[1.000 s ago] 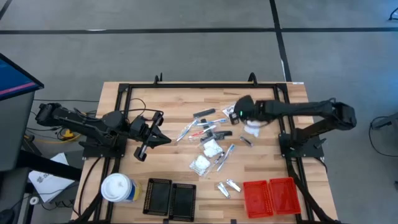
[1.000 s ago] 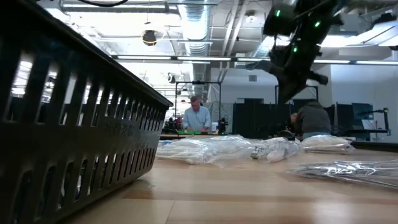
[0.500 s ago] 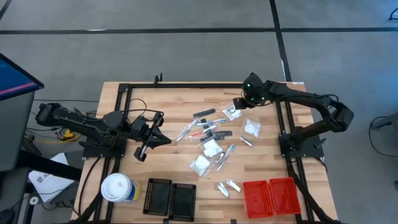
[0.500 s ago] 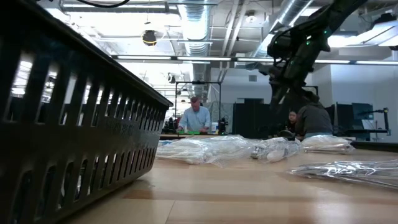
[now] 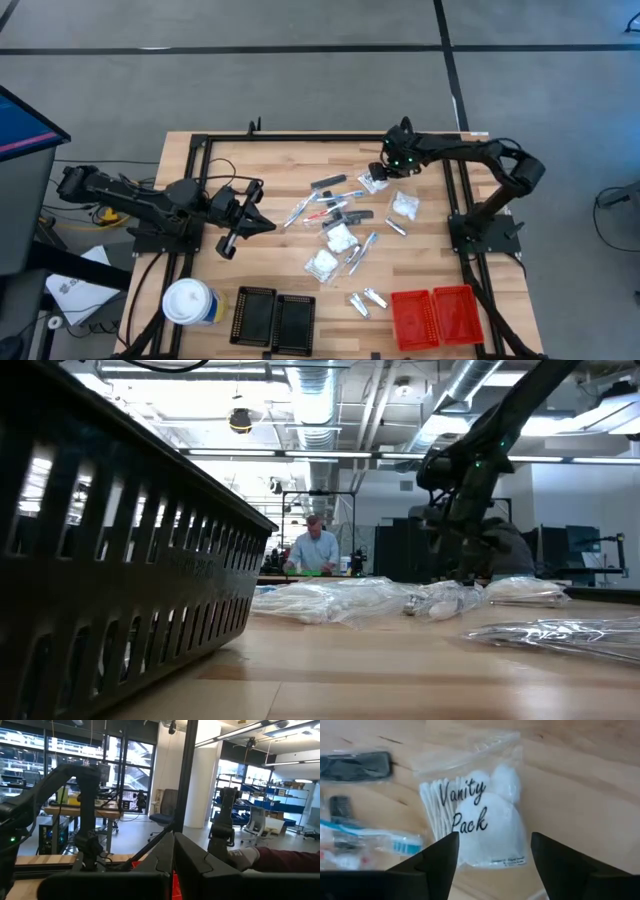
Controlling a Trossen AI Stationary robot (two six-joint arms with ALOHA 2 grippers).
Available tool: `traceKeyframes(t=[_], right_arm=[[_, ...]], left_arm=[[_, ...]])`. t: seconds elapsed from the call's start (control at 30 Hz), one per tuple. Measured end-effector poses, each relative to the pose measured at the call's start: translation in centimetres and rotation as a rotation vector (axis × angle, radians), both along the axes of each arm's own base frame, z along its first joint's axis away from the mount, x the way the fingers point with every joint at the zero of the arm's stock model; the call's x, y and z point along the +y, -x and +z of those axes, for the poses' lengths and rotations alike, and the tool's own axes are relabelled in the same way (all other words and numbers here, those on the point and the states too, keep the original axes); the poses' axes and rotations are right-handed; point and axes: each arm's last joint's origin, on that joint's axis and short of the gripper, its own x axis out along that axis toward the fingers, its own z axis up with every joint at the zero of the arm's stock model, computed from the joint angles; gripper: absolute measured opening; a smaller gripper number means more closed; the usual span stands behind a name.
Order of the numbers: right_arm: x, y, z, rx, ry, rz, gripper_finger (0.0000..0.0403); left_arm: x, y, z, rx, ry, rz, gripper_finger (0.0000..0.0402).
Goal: Pick & Place Travel size toiletries
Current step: Put the cotton pack into the left black bin
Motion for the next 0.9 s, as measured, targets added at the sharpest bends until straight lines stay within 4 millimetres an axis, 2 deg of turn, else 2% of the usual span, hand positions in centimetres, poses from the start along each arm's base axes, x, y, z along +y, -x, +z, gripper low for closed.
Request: traceKeyframes(t=[0.27,0.5,0.63,0.77,0.9], right_arm=[[-0.1,-0.4,-2.0,0.055,-0.053,-0.01,0.0186],[0.0,-0.8,-2.0,0.057,-0.05,0.022,0.0115],[0.5,-1.2,-0.9,0.037,-0.018,0.065,0.0062],[1.3,-1.8,1.1,-0.046,0.057,0.109,0.0015],[2.9,-2.5,4.1,-0.145,0.181,0.141,0.002]], left_arm=[[0.0,0.0,0.0,0.0,0.0,0.0,0.0008],[0.0,0.0,0.0,0.0,0.0,-0.001,0.0008],[0.0,0.0,0.0,0.001,-0.001,-0.001,0.0008],[0.0,0.0,0.0,0.003,-0.002,-0.001,0.0008],[0.0,0.0,-0.1,0.006,-0.003,-0.001,0.0008]])
